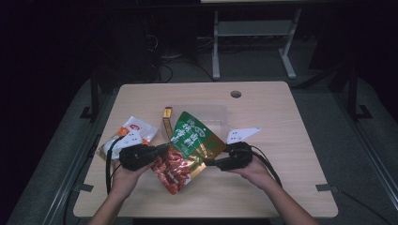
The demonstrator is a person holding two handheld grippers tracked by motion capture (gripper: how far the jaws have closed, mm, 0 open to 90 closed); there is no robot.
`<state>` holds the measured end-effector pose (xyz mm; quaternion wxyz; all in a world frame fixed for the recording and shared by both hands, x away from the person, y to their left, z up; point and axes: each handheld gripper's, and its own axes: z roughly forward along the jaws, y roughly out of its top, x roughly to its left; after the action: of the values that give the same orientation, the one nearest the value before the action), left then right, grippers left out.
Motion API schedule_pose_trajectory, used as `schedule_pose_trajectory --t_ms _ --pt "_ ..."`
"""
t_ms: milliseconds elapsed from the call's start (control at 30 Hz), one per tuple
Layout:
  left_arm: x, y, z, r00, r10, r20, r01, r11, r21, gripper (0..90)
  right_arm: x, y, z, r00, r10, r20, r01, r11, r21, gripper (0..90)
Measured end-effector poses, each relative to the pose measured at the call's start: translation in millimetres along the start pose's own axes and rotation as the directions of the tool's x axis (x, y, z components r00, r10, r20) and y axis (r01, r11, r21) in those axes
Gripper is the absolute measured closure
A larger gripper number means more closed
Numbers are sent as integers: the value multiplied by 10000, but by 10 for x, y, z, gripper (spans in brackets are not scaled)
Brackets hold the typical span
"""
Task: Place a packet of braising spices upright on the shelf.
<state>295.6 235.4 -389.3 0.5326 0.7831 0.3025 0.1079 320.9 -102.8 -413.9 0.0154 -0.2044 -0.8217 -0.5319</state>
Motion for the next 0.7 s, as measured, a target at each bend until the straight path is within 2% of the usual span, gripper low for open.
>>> schedule_pose_trajectory --t_ms 167,333,367,567,700 --pt "4 -12 -2 10000 -28 16 28 10000 -71 897 4 47 44 10000 13 -82 -13 10000 5 719" --pt "11 -25 12 9999 -90 114 92 9998 -160 897 -3 54 1 9991 122 -415 -123 9999 -32 812" --pt "9 -27 22 9999 -79 114 81 9998 -159 896 -13 54 -12 9988 147 -469 -153 9998 -125 876" --pt "13 -73 91 9994 -56 327 58 10000 -53 891 -34 63 -97 9973 114 -723 -127 9998 -176 898" --pt "11 -95 119 9992 37 397 -42 9999 120 883 -13 92 -147 9969 -106 -777 94 9998 -161 900"
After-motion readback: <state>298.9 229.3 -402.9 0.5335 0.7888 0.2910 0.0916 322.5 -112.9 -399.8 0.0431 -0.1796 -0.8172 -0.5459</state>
